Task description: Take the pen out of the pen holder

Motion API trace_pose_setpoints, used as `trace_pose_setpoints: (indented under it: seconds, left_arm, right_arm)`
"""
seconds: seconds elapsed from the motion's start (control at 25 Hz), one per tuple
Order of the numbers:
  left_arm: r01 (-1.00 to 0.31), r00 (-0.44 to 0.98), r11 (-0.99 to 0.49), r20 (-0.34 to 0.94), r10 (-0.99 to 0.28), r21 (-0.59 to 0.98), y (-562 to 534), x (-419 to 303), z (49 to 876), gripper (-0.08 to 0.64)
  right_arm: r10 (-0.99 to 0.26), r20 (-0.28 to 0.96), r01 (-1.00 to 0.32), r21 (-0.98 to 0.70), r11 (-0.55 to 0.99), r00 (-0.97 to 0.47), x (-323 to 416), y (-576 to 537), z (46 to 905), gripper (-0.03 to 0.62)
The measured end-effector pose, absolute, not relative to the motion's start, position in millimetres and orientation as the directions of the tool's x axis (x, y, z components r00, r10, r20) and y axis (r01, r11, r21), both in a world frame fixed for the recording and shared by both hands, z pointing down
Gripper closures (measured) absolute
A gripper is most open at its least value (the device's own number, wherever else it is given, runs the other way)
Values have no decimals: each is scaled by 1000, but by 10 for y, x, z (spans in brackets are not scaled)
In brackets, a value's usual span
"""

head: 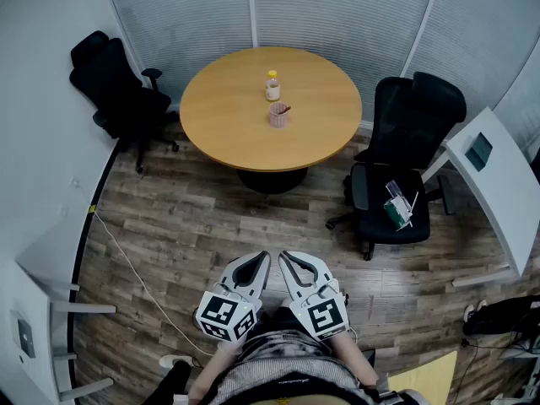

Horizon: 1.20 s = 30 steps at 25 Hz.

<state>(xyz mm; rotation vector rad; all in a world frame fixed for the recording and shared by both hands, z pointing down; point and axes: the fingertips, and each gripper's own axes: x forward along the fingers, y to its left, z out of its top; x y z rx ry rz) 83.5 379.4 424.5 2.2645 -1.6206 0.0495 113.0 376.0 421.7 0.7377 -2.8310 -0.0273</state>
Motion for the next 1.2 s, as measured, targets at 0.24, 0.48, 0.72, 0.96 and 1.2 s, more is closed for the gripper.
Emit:
trace_pose_setpoints:
  seconds: [0.24, 0.48, 0.72, 0.96, 1.2]
  left_arm:
    - [-928, 322, -259, 228, -919, 268, 3692, 891, 4276, 555]
    - [-925, 319, -247, 235, -918, 290, 3527, 825, 4371, 555]
    - [-912, 355, -285, 221, -908, 294, 3048, 703, 4421, 555]
    - [-891, 415, -350, 205, -886, 290, 2384, 525, 4427, 555]
    - [-867, 471, -410, 201, -859, 281, 1830, 264, 4357, 555]
  right_arm:
    - [-485, 189, -478, 85, 874, -854, 1250, 3612, 4240, 561]
    - [-485, 211, -470, 119, 875, -849, 1248, 3420, 4329, 561]
    - [-513, 215, -498, 126, 858, -831, 1095, 2984, 4371, 561]
    - [-553, 201, -533, 146, 833, -809, 841, 2351, 4355, 561]
    - [-586, 206, -565, 156, 811, -784, 514, 1811, 4289, 561]
